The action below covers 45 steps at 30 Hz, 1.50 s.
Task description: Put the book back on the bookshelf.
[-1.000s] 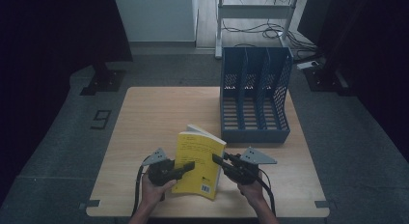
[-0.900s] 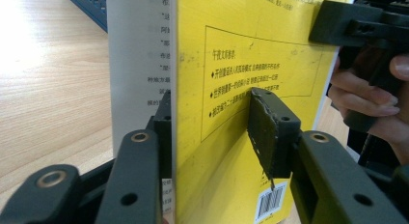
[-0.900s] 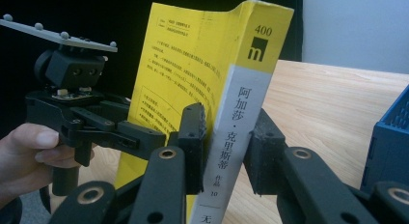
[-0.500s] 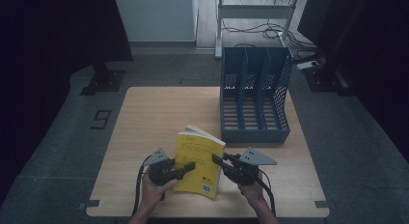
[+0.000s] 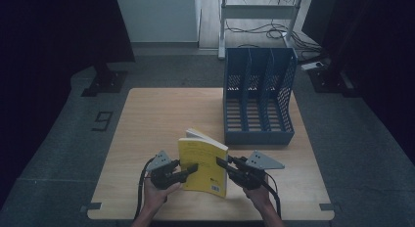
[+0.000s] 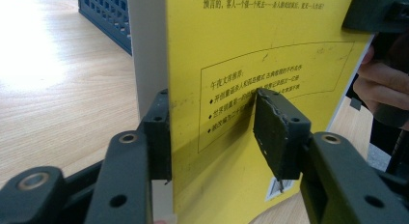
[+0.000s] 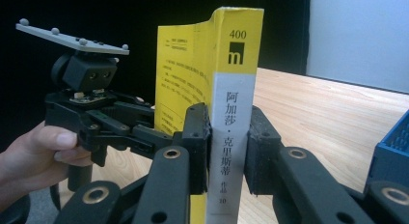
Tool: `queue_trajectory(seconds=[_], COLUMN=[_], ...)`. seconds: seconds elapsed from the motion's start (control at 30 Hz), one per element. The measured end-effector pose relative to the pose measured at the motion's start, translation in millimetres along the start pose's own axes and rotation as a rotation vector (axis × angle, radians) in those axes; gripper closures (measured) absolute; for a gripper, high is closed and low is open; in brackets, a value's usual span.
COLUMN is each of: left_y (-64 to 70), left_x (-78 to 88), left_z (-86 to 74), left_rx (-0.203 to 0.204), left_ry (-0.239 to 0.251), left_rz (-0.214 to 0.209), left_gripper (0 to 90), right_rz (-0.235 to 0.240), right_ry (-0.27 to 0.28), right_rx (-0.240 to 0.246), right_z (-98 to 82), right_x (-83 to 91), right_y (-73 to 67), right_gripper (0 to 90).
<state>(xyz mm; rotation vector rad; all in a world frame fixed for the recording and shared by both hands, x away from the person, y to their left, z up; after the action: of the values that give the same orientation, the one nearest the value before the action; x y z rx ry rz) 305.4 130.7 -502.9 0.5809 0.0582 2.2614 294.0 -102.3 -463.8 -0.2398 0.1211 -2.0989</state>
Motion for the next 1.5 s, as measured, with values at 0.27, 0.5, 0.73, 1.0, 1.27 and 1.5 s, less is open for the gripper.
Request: queue_trajectory(seconds=[0.27, 0.5, 0.73, 1.0, 1.27, 1.5], left_y=[1.5, 3.7, 6.7, 11.5, 14.4, 13.2], left_x=[0.0, 0.5, 0.4, 0.1, -0.4, -1.1], left_z=[0.4, 0.9, 1.4, 1.9, 2.0, 1.7], left_rx=[-0.01, -0.018, -0.027, -0.041, -0.051, -0.047], left_ry=[-0.002, -0.001, 0.001, 0.001, 0.0, 0.002], left_rz=[0.001, 0.001, -0.002, -0.011, -0.016, -0.021], left_gripper=[55.3, 55.3, 56.0, 57.9, 58.3, 54.5], right_rz=[0.03, 0.039, 0.034, 0.024, 0.006, -0.006], right_ry=[0.024, 0.029, 0.03, 0.025, 0.026, 0.012], right_rx=[-0.011, 0.013, 0.02, 0.033, 0.029, 0.043], right_z=[-0.1, 0.0, 0.5, 2.7, 3.0, 4.4], right_x=[-1.9, -4.5, -6.9, -7.5, -6.4, -4.6], right_y=[-2.2, -5.7, -6.0, -7.4, -6.5, -7.4], right_gripper=[68.0, 62.2, 59.0, 60.5, 66.0, 73.9])
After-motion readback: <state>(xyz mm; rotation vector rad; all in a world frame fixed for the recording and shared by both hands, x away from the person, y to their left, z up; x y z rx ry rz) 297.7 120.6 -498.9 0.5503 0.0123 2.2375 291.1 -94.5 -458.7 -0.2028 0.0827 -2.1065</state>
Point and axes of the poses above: each handheld gripper's, and its own axes: x roughly backward along the jaws, z roughly out of its top, y roughly to its right, the point moved 4 cm from there along -x, roughly forward along the jaws, and after that the axes turned 6 degrees about z, right-handed, at the moved point
